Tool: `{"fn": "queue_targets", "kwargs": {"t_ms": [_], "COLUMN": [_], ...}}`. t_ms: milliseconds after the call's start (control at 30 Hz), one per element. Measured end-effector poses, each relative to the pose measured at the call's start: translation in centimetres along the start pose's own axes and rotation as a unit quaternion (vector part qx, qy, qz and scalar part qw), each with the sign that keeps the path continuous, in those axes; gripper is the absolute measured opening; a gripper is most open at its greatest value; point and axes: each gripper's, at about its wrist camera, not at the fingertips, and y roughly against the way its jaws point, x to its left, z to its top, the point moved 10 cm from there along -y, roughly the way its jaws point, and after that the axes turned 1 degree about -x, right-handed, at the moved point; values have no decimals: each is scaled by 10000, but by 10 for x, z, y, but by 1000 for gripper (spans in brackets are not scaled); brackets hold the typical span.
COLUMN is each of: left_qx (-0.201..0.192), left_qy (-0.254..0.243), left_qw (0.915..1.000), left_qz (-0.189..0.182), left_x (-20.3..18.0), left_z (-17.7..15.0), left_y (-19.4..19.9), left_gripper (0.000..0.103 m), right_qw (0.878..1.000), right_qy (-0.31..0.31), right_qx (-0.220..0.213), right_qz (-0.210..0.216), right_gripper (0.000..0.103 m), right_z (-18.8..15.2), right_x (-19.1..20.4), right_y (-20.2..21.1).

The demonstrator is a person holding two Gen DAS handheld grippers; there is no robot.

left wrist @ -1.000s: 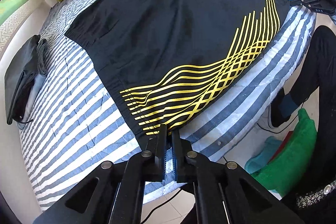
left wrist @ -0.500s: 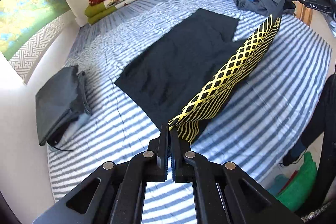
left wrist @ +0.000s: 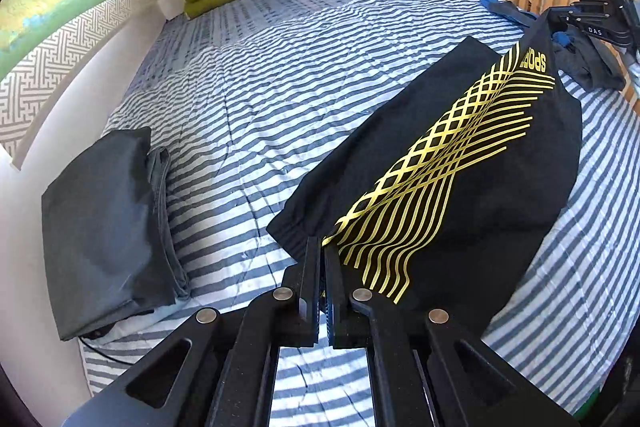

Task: Fold large clothes
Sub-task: 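Grasp the yellow-printed hem with both tools and fold it over the garment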

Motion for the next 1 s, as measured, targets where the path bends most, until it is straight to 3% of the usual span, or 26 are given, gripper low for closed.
{"fn": "queue_targets", "kwargs": {"t_ms": [367, 567, 800, 900, 967, 1000], "left_qx": [516, 646, 698, 830, 839, 783], "left_qy": [109, 51, 93, 214, 422, 501], "left_qw": [9982, 9974, 9970, 9961, 9956, 9957], "left_qz": [-270, -325, -314, -190, 6, 27], "left_x": [31, 31, 39, 44, 54, 58], "left_z": [15, 13, 11, 8, 9, 10], "left_y": [-110, -122, -114, -117, -115, -111], "left_gripper": [1, 1, 1, 13, 44, 49], "right_qw": [9980, 9960, 9960, 9960, 9946, 9935], "right_qy": [200, 294, 318, 263, 305, 350], "right_qx": [594, 838, 819, 839, 984, 1078], "right_qz": [-111, -104, -155, -147, -89, -145], "right_gripper": [1, 1, 1, 1, 4, 14], "right_z": [24, 22, 27, 30, 28, 26], "right_x": [23, 35, 44, 47, 50, 48], "right_y": [-130, -171, -184, -188, -194, -196]}}
